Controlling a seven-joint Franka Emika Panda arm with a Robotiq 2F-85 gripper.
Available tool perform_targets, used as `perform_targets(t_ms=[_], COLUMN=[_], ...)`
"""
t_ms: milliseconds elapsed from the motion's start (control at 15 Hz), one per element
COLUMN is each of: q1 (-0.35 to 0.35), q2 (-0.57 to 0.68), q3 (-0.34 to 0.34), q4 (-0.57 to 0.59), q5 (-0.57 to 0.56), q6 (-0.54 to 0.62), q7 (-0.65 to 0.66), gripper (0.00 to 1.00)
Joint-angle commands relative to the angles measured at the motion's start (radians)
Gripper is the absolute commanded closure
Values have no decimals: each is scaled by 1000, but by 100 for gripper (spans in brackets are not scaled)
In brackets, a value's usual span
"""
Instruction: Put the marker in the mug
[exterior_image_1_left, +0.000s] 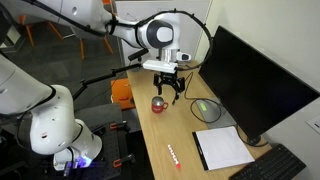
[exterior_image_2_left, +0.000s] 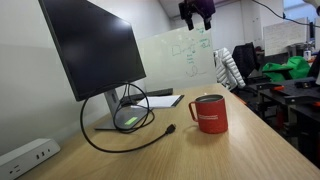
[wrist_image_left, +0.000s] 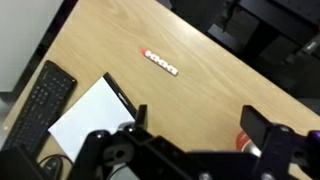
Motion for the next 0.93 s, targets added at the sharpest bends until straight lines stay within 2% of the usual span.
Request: perform_targets(t_ms=[0,467,600,867], q1=[2,4,12,-16], q2=[13,21,23,34], q3=[-14,-16,-29,-96], q4=[2,4,-8,-40], q5=[-2,-2,-16,-14], q6=[-2,-2,40,147], q7=[-28,-33,-179,-460], gripper=[0,0,0,0])
